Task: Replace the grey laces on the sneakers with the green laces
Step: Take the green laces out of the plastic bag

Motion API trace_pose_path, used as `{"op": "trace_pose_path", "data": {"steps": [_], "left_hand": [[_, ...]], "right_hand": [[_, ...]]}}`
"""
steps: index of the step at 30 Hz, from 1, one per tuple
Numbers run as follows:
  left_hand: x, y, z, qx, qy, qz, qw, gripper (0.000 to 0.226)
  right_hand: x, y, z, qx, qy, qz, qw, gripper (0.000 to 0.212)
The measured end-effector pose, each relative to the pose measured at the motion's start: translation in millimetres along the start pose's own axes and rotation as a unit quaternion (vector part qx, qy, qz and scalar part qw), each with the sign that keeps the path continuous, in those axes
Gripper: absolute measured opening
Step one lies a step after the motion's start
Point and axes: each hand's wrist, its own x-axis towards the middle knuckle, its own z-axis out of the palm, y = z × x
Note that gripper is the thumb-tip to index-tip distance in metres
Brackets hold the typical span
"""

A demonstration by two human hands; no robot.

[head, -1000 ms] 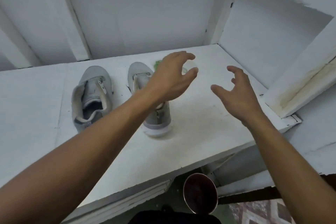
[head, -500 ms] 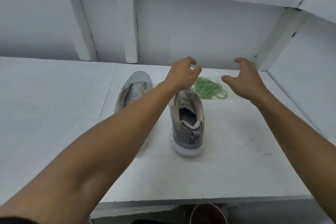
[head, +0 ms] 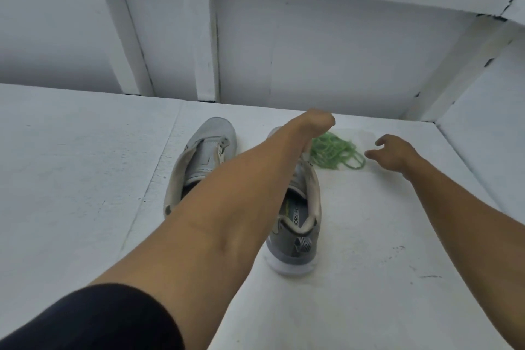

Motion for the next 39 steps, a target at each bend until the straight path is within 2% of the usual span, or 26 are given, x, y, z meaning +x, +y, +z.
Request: {"op": "trace_pose_path", "data": {"steps": [3, 6, 11, 14, 17, 18, 20, 23, 27, 30, 32, 37, 39], "left_hand": [[11.3, 2.9, 6.4, -0.005, -0.035, -0.043, 0.998, 0.056], [21.9, 4.3, 13.1, 0.013, -0.057, -0.063, 0.996, 0.059], [36.4, 7.0, 16.1, 0.071, -0.017, -0.037, 0.997, 0.047], [38.7, 4.2, 18.1, 0.151, 0.018, 0.004, 0.988, 0.016], [39.6, -2.2, 24.6, 0.237, 0.09, 0.044, 0.966, 0.026], [44.2, -4.9, 25.6, 0.235, 0.104, 0.059, 0.965, 0.019], [46.0, -3.9, 27.9, 0.241, 0.102, 0.08, 0.962, 0.003], [47.3, -1.9, 23.7, 0.228, 0.104, 0.096, 0.963, 0.012], [33.6, 2.8, 6.2, 0.141, 0.112, 0.124, 0.976, 0.017], [8.0, -0.9, -20.0, 0.03, 0.109, 0.132, 0.985, 0.031], [-15.1, -9.0, -41.0, -0.023, 0.121, 0.147, 0.981, 0.027], [-81.5, -46.7, -95.2, -0.046, 0.16, 0.156, 0.974, 0.02], [-101.8, -65.0, -108.2, -0.047, 0.161, 0.15, 0.974, 0.018]], "right_hand": [[5.9, 3.3, 9.3, 0.015, 0.012, 0.01, 1.0, 0.051], [10.6, 10.0, 13.8, 0.04, 0.038, 0.027, 0.998, 0.049], [12.1, 22.4, 13.4, 0.142, 0.061, 0.069, 0.986, 0.048], [12.7, 31.4, 9.5, 0.2, 0.071, 0.114, 0.971, 0.044], [11.7, 38.3, 3.2, 0.275, 0.054, 0.143, 0.949, 0.037], [11.7, 39.9, 1.6, 0.288, 0.048, 0.15, 0.945, 0.038], [9.5, 42.8, -3.8, 0.315, 0.048, 0.158, 0.935, 0.044], [2.1, 41.8, -14.5, 0.362, 0.047, 0.157, 0.918, 0.039], [-17.4, 28.8, -34.5, 0.44, 0.026, 0.116, 0.89, 0.014], [-40.1, 3.7, -50.4, 0.551, -0.022, 0.063, 0.832, 0.015], [-63.2, -19.6, -61.7, 0.588, -0.061, 0.012, 0.806, 0.016], [-119.9, -74.2, -80.0, 0.521, -0.134, -0.114, 0.835, 0.013], [-141.3, -95.7, -84.2, 0.506, -0.155, -0.167, 0.832, 0.018]]}}
